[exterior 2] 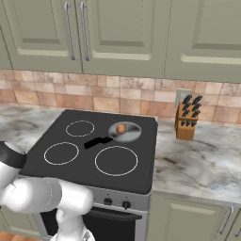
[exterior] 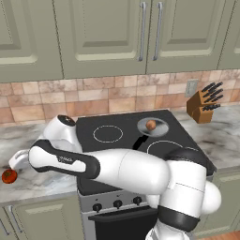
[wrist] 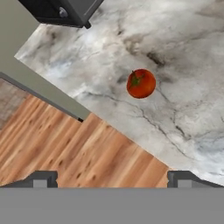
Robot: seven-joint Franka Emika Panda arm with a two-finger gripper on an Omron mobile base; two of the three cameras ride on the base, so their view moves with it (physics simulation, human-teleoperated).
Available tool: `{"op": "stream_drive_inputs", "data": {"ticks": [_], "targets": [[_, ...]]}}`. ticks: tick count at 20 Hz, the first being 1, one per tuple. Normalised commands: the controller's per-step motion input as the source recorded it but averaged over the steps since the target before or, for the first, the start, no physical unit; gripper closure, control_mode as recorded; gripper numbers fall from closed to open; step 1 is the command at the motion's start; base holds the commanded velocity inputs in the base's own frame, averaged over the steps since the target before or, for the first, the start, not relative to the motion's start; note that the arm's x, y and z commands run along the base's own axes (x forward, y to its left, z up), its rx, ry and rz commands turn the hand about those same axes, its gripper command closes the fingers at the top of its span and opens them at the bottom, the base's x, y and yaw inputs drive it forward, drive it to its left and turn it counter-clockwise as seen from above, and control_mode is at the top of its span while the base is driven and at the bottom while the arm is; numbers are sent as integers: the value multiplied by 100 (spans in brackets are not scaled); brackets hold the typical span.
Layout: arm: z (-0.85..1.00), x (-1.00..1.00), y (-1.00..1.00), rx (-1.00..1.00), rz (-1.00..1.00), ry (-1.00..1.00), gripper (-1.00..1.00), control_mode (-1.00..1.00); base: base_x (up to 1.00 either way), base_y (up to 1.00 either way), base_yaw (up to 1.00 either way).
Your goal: Place the pan on the rear right burner on the stove. Then place the tomato and the onion in the pan and turn on the rear right burner.
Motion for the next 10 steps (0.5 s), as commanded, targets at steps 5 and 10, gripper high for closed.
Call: {"op": "stream_drive_inputs", "data": {"ticks": [5, 10], "targets": [[-10, 0, 2, 0, 0, -8, -100, -100, 0, 0, 0], [-7, 0, 10, 0, 0, -7, -100, -100, 0, 0, 0]]}}
